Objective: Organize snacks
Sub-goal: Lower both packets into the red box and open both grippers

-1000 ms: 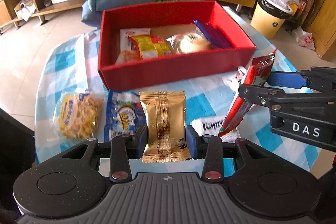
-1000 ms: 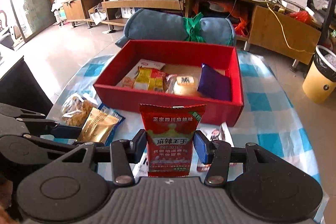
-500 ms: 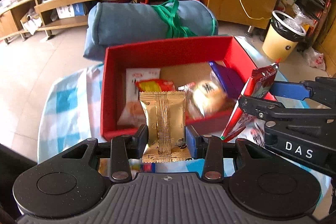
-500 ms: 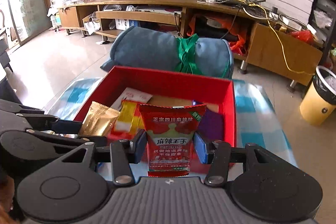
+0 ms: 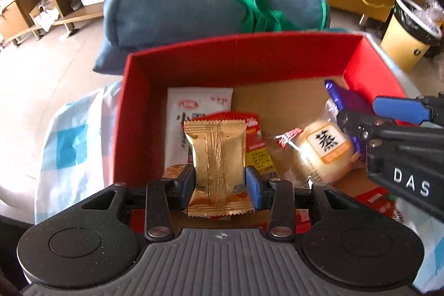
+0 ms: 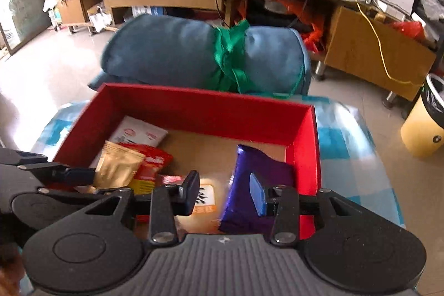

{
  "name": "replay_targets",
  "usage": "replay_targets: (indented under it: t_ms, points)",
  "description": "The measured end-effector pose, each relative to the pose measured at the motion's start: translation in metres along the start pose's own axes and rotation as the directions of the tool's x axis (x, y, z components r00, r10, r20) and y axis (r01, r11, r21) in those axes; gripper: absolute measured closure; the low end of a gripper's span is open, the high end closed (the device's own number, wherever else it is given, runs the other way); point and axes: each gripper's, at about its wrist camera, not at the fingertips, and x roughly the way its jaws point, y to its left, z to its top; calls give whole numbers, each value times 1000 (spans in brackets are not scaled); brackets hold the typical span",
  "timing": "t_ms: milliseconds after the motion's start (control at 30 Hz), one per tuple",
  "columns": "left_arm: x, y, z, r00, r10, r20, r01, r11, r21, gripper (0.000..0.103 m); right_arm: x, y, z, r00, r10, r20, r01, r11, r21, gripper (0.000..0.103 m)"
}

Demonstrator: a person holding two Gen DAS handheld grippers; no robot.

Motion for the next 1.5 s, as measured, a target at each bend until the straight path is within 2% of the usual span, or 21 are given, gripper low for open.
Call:
replay_targets:
  t_ms: [133,333,367,433,633,700,733,800,867,1067,1133,1200,1333,1500]
  points:
    - [-3,-1,1,1000,-14,9,14,1000,7,52,-16,-8,-5,1000,2,8,-2,1000,10,67]
    - [-3,0,-3,1000,-17,-1,17,1000,18,51,-59,-7,-44,1000,2,-20,-1,999,53,53]
    - [-3,-1,-5,1000,-14,-3,14,1000,17,50,-62,-3,-51,999,15,-36,-13,999,53,48]
    - [-3,-1,-5,1000,-12,-5,13,1000,15,48,-60,8,-64,997,19,-77,-17,999,31,41]
    - [-7,-6,-10,1000,3,4,-3,1000,26,39,-26,34,-81,988,-8,-153,1,999,-41,37]
    - [-7,-6,-11,1000,11,9,-11,1000,27,38,-18,39,-79,989,-36,-145,25,996,-83,42]
    - [-7,-6,-11,1000,13,10,-13,1000,27,38,-16,37,-78,987,-30,-155,18,997,-79,49]
    - [-6,-4,-11,1000,6,7,-6,1000,21,38,-17,29,-75,987,0,-163,-7,999,-42,55]
    - [-6,-2,-11,1000,-4,3,4,1000,15,39,-22,22,-71,989,-6,-146,1,999,-34,57]
    - [-10,-1,-10,1000,-18,14,18,1000,5,39,-45,10,-56,996,53,-75,-51,998,25,65]
    - [-12,0,-8,1000,-20,20,20,1000,-2,39,-47,6,-46,995,80,-62,-77,996,46,74]
    - [-12,0,-7,1000,-18,24,18,1000,-11,39,-45,4,-39,995,81,-56,-78,995,56,90]
    - [-9,-2,-5,1000,-13,18,14,1000,-19,39,-28,6,-37,995,68,-78,-63,996,57,92]
    - [-9,-4,-7,1000,-21,16,21,1000,-5,38,-19,-7,-53,982,127,-137,-107,984,145,91]
